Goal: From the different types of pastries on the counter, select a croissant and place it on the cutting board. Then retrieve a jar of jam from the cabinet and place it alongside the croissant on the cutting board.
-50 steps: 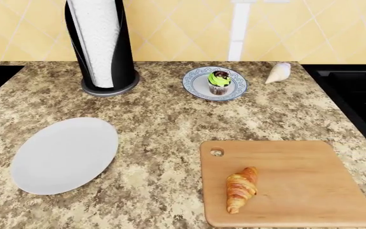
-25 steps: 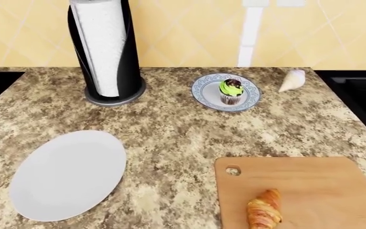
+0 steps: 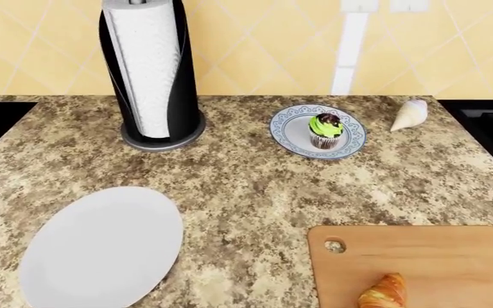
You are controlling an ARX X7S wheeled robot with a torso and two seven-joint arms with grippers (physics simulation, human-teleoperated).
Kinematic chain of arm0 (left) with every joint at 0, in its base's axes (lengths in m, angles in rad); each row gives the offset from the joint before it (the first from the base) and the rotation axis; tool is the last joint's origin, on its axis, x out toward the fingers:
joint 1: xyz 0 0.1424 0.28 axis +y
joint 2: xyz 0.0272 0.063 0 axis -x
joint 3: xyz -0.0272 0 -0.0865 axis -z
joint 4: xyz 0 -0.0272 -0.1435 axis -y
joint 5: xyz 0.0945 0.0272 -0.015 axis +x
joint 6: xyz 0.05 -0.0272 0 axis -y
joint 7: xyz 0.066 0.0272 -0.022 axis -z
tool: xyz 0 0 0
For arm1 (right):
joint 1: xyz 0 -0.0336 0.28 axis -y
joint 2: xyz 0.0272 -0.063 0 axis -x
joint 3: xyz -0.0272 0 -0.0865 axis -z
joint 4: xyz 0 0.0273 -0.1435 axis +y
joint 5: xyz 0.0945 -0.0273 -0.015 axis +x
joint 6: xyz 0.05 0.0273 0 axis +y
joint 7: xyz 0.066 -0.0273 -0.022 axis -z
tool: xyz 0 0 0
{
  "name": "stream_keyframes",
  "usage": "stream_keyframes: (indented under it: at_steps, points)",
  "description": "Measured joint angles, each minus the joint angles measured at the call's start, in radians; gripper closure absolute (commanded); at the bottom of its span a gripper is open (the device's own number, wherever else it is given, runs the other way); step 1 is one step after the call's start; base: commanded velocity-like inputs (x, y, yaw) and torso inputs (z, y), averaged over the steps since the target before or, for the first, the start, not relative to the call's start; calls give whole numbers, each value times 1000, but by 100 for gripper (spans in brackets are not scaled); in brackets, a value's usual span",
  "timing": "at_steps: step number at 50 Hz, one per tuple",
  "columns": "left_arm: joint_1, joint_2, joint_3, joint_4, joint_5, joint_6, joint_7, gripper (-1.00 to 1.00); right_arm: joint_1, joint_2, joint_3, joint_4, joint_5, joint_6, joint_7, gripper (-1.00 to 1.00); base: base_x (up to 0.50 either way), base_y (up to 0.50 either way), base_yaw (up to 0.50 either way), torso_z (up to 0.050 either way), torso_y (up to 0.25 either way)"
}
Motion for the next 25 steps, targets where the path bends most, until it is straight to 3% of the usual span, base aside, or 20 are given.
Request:
stream_keyframes:
  at_steps: [25]
  points:
    - [5, 11, -3, 0, 4, 5, -10, -100, 0, 5, -22, -7, 64, 21, 77, -100, 0, -1, -1, 0, 0]
